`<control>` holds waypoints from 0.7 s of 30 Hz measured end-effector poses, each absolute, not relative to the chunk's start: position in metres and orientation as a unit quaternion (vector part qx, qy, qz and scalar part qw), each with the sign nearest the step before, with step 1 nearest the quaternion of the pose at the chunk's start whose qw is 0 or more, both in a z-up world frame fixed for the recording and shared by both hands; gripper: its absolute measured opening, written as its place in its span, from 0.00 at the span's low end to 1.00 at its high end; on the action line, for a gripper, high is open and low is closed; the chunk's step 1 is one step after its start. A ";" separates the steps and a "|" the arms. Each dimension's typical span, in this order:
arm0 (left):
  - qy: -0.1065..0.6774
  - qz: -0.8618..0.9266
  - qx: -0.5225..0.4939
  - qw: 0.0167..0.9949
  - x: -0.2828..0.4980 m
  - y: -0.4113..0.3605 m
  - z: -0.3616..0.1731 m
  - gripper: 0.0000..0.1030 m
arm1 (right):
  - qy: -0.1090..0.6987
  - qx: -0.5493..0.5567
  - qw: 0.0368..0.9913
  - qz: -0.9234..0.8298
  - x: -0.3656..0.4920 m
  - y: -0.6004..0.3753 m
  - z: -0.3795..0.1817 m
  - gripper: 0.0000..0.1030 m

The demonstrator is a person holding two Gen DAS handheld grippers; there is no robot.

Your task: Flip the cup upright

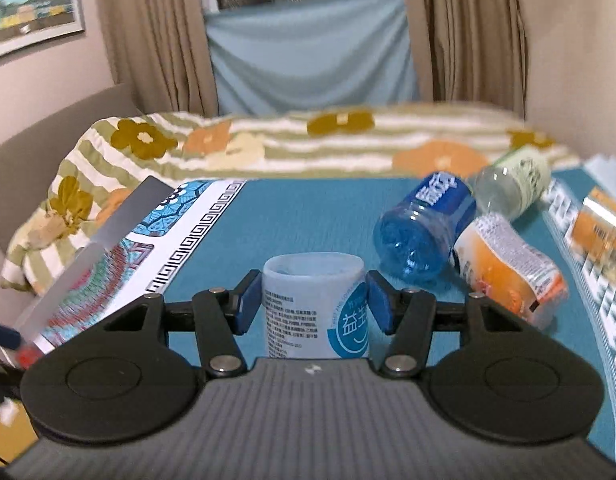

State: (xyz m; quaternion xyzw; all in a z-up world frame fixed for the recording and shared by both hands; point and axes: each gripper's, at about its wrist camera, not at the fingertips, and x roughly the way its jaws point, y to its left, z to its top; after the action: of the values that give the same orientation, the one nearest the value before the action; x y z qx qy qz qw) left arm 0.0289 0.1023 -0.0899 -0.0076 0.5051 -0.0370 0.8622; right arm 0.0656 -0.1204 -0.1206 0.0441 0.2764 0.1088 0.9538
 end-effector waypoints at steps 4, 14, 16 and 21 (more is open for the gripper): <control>0.510 -0.038 -0.004 0.860 0.023 0.101 -0.095 1.00 | 0.253 0.037 0.960 0.114 0.055 -0.119 -0.132 0.70; 0.510 -0.049 0.003 0.859 0.020 0.089 -0.095 1.00 | 0.264 0.031 0.957 0.120 0.038 -0.122 -0.132 0.71; 0.510 -0.050 -0.001 0.859 0.021 0.089 -0.093 1.00 | 0.269 0.028 0.955 0.119 0.037 -0.121 -0.133 0.72; 0.508 -0.046 -0.006 0.860 0.023 0.090 -0.090 1.00 | 0.280 0.015 0.953 0.117 0.036 -0.115 -0.131 0.73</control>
State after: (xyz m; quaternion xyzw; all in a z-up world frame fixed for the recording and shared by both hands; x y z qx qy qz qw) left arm 0.0227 0.0904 -0.0899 -0.0061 0.5085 -0.0464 0.8598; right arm 0.0361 -0.1153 -0.1307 0.0149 0.2804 0.1173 0.9526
